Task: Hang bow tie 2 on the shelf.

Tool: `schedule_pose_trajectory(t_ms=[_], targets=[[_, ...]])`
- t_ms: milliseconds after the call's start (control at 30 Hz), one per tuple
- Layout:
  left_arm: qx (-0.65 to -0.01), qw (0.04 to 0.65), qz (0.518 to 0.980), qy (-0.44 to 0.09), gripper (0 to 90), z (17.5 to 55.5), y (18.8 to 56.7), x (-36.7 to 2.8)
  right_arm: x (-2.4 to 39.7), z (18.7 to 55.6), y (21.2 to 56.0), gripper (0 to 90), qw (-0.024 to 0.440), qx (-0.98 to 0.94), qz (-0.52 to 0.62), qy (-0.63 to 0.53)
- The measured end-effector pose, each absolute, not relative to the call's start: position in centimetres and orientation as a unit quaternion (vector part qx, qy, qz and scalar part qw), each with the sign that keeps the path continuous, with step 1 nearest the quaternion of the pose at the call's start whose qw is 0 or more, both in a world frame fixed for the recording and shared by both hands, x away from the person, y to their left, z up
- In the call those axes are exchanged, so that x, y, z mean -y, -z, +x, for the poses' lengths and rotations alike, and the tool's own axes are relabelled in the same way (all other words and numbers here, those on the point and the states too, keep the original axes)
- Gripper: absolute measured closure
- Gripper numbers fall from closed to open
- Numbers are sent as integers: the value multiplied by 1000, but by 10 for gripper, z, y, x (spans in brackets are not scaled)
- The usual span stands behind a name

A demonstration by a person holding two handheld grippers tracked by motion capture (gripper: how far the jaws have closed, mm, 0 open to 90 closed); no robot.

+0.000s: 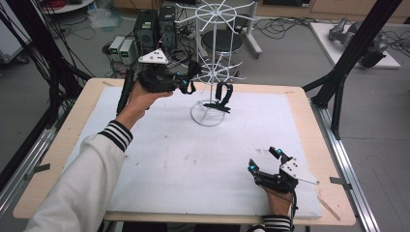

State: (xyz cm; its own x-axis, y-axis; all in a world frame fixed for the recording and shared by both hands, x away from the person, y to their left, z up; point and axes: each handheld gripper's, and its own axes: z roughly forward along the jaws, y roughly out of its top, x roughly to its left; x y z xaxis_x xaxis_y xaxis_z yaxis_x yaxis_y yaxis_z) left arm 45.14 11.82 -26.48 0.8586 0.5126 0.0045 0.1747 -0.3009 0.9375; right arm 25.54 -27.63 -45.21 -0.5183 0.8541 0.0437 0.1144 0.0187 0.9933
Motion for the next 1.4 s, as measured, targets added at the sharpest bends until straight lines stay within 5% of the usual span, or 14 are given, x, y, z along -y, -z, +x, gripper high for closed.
schedule_pose_trajectory(t_ms=[700, 833, 1167, 1400], targets=[[-214, 549, 795, -145, 727, 456, 269, -111, 276, 255, 452, 111, 316, -640, 377, -591], [-208, 556, 793, -138, 633, 455, 268, -111, 276, 255, 452, 111, 315, -640, 378, -591], [-198, 577, 779, -143, 203, 452, 266, -117, 276, 255, 452, 111, 315, -640, 377, -591], [-181, 598, 764, -162, 181, 435, 265, -134, 276, 254, 452, 111, 316, -640, 375, -591]])
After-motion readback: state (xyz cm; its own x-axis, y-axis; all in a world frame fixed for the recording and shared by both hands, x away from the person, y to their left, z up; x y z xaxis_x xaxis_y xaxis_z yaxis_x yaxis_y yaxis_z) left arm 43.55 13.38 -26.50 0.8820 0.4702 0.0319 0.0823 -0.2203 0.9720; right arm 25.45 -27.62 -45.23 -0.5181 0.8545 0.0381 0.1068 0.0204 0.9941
